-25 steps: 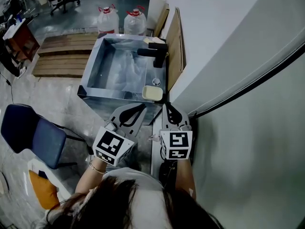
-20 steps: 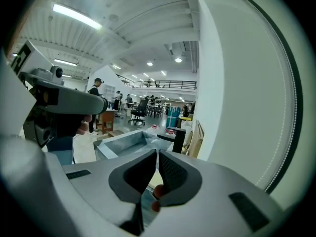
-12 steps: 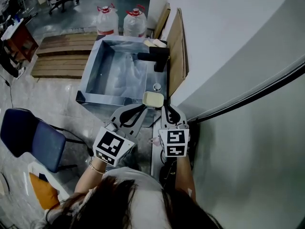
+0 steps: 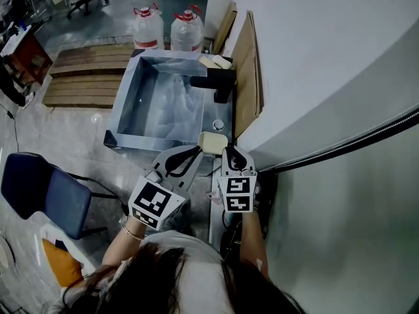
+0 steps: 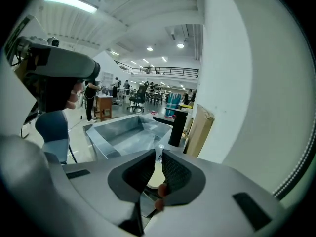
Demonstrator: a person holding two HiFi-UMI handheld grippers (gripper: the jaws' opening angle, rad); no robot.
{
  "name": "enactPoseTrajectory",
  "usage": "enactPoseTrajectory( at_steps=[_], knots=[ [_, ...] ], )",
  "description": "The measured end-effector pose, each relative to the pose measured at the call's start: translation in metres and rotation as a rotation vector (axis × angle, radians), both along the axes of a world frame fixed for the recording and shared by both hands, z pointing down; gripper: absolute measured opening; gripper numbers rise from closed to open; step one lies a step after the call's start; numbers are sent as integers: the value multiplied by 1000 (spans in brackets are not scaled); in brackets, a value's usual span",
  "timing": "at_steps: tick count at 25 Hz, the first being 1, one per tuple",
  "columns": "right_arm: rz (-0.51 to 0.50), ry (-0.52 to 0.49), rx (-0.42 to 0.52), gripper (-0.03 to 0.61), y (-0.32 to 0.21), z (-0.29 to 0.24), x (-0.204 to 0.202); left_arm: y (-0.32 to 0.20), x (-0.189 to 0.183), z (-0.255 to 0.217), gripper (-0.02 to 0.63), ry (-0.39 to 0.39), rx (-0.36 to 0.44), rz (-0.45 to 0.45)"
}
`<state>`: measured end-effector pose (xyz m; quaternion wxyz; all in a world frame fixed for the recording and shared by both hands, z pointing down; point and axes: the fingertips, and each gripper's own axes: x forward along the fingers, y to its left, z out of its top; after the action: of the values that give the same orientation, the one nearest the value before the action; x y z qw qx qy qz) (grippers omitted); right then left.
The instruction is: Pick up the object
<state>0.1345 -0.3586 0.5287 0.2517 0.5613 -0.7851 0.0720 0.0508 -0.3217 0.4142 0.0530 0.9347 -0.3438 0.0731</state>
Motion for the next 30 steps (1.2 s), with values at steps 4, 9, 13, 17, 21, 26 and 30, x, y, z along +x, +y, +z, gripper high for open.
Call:
enactPoseTrajectory(
  at_steps=[4,9,13,17,21,26,30],
  knots=[
    [11,1,-34,56,-9,15,2,-7,1,4,9,-5,-9,10],
    [31,19,-87,69,-19,35,5,-17,2,10,9,-11,-20,18],
    [66,16,-118,75,-26,46,8,-23,1,14,9,-18,-28,21],
    [102,2,-148,78,-33,58,13,-29,2,17,9,-21,-38,23],
    [131,-5,-173,81,-38,70,17,-33,1,23,9,-29,-47,24],
    [165,-23,-207,83,-44,81,21,-37,-2,28,9,-37,-58,26],
    [186,-36,-237,84,-46,91,23,-39,-4,30,9,-40,-66,26]
  ],
)
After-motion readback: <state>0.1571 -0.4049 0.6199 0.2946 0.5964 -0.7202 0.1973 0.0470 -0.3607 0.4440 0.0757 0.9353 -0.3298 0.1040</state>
